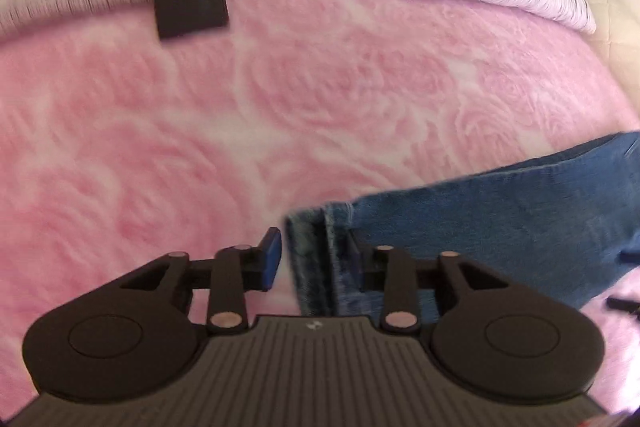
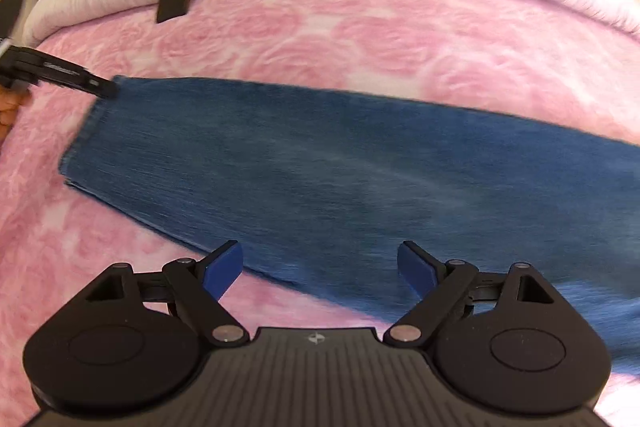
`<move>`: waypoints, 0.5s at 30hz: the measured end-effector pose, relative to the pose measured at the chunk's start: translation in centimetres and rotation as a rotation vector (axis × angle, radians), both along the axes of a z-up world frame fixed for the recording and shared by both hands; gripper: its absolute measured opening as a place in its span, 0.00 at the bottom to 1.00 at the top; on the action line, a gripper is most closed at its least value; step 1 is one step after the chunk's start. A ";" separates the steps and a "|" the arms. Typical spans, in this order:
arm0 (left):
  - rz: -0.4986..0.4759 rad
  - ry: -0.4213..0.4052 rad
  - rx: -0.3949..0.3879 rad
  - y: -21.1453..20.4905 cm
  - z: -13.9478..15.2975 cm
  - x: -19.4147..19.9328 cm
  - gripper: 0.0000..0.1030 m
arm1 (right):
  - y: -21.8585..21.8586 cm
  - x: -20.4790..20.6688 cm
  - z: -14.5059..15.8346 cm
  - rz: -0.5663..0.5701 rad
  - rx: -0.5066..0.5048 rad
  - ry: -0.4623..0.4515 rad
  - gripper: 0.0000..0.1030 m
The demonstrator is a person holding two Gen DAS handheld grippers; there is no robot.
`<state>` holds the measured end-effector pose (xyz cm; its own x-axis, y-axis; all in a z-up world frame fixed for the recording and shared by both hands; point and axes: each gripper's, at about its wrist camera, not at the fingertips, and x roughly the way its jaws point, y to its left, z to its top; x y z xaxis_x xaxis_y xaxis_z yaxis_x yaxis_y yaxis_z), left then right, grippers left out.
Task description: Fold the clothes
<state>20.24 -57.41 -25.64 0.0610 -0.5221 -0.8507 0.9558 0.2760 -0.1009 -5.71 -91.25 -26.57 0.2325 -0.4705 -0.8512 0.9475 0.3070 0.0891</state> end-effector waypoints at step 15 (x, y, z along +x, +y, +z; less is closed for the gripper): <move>-0.604 -0.255 0.087 -9.5 -2.7 -14.6 0.25 | -12.9 -14.2 -0.7 0.463 -0.072 0.471 0.55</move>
<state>5.63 -66.95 -28.34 -0.0162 -0.4579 -0.8889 0.9362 -0.3191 0.1473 -19.94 -104.15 -27.24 0.0351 -0.4709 -0.8815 0.6490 0.6815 -0.3382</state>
